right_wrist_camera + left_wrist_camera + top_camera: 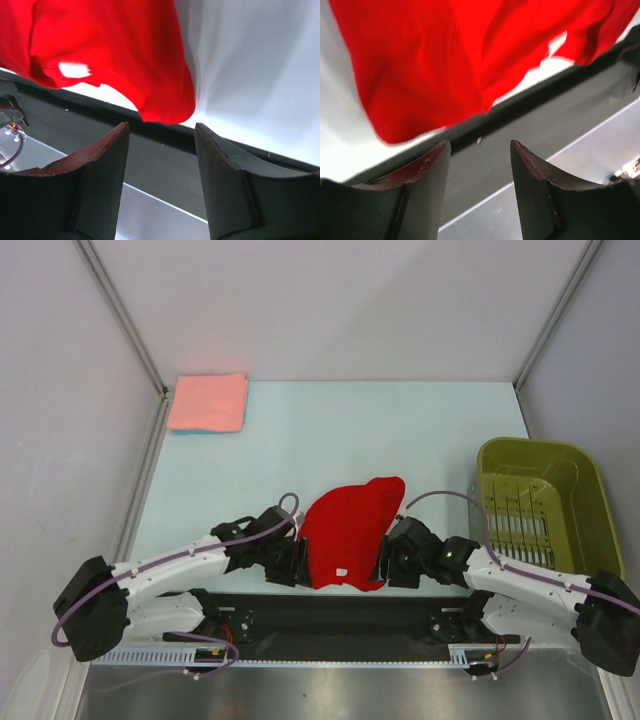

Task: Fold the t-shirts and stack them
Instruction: Flatten the tshirt out

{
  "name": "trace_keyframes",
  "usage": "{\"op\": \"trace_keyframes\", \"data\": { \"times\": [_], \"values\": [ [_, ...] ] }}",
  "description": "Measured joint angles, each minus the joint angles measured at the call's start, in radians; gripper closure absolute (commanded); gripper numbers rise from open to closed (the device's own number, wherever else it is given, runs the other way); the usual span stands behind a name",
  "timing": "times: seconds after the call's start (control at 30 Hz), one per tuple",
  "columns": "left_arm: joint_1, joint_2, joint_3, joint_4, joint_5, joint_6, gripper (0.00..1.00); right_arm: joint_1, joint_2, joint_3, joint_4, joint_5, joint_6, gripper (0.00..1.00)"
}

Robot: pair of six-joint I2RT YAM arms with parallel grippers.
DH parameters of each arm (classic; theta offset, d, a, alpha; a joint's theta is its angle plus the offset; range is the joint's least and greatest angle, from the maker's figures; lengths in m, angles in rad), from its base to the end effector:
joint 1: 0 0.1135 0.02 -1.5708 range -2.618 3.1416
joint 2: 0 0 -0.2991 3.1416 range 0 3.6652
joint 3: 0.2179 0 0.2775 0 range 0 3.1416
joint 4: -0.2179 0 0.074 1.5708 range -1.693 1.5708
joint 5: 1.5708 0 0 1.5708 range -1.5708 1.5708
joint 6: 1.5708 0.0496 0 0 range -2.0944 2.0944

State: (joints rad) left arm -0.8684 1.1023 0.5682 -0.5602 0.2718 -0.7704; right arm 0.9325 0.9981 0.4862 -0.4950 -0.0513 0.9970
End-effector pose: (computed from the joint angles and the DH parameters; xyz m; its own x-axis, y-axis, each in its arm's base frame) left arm 0.1220 -0.1647 0.1859 -0.9794 0.1188 -0.1630 0.1850 0.8515 -0.4906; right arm 0.1109 0.1537 0.1801 -0.9607 0.1128 -0.2537 -0.0213 0.8811 0.4724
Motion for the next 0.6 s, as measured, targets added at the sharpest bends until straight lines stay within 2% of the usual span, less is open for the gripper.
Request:
{"op": "trace_keyframes", "data": {
  "times": [0.17,0.33,0.43,0.47,0.53,0.57,0.6],
  "values": [
    [0.000,0.082,0.000,0.111,-0.020,-0.029,0.37,0.001,0.055,-0.029,0.075,0.000,0.021,0.41],
    [0.000,0.145,-0.014,0.175,-0.027,-0.062,0.39,0.001,0.094,-0.036,0.132,-0.009,0.034,0.46],
    [0.000,0.158,-0.029,0.185,-0.034,-0.080,0.44,0.002,0.110,-0.046,0.161,-0.019,0.048,0.50],
    [0.000,0.159,-0.029,0.186,-0.037,-0.086,0.54,0.002,0.115,-0.047,0.168,-0.023,0.051,0.52],
    [0.000,0.162,-0.031,0.186,-0.047,-0.097,0.72,0.002,0.120,-0.047,0.177,-0.029,0.056,0.63],
    [0.000,0.163,-0.031,0.182,-0.056,-0.095,0.89,0.002,0.120,-0.047,0.175,-0.031,0.060,0.71],
    [0.000,0.164,-0.031,0.180,-0.061,-0.100,0.97,0.002,0.119,-0.047,0.174,-0.033,0.059,0.88]
  ]
}}
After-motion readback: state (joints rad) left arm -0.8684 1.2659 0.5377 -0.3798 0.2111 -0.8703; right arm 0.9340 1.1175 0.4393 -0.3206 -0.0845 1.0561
